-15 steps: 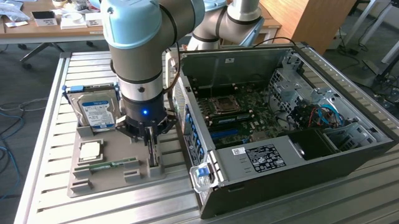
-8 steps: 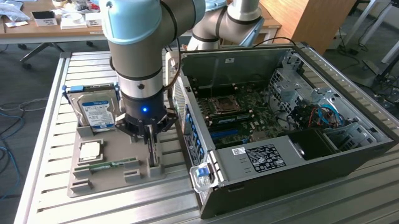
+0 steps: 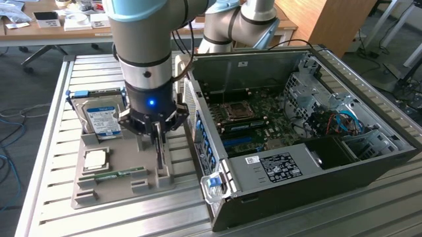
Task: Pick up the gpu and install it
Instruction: 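Pick up the gpu and move the gpu toward the slot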
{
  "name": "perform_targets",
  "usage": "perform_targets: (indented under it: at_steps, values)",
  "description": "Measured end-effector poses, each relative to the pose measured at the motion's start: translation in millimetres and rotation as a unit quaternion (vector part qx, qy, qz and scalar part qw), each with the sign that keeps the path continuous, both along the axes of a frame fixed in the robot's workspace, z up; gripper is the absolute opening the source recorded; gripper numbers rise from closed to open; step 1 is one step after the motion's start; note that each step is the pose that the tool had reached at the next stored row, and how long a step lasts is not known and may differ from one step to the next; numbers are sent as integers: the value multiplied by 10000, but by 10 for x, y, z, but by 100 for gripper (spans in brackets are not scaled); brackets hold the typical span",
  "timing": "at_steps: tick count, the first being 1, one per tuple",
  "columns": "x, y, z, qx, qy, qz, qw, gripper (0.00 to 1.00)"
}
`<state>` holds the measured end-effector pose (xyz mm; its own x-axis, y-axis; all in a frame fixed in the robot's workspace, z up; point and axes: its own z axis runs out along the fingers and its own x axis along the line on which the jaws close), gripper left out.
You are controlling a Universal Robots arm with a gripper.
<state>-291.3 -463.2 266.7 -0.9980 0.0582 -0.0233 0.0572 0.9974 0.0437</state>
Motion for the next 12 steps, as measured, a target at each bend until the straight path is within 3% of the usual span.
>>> perform_targets:
  at_steps: [12]
  values:
    - [1, 0, 368, 0, 0, 0, 10000, 27]
